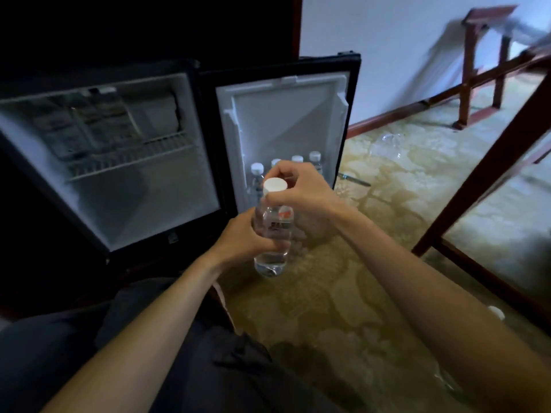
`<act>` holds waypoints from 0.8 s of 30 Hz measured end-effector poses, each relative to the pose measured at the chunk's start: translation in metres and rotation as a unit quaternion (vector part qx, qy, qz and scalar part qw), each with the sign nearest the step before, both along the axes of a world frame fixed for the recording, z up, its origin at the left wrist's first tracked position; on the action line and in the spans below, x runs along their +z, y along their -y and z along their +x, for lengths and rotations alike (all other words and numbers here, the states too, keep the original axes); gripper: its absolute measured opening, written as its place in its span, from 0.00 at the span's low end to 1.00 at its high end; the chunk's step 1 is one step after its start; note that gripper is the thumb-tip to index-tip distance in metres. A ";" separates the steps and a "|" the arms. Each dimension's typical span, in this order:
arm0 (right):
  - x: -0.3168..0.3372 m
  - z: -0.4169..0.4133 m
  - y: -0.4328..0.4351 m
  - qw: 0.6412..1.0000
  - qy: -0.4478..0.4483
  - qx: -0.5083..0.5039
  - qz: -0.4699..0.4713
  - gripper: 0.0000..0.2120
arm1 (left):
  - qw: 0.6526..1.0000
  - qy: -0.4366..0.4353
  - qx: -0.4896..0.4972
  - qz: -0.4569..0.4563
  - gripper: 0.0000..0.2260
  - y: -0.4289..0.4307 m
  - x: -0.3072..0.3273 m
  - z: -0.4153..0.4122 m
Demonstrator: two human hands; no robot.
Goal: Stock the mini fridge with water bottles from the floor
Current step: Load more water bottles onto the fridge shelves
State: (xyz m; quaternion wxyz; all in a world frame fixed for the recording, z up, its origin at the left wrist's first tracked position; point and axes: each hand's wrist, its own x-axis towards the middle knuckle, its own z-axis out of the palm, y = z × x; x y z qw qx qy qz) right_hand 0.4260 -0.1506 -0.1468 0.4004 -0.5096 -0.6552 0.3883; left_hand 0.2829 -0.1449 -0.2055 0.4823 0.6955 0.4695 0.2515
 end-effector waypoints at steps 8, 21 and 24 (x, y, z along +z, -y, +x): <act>-0.039 -0.025 -0.044 0.997 -0.033 0.052 -0.056 0.16 | 0.977 0.057 0.202 0.045 0.11 -0.049 0.024 -0.050; -0.070 -0.137 -0.159 0.995 0.099 0.029 -0.006 0.24 | 0.918 0.065 0.391 0.009 0.27 -0.157 0.040 -0.101; -0.073 -0.151 -0.195 0.996 0.084 0.025 -0.029 0.21 | 0.927 0.061 0.371 0.006 0.23 -0.185 0.037 -0.121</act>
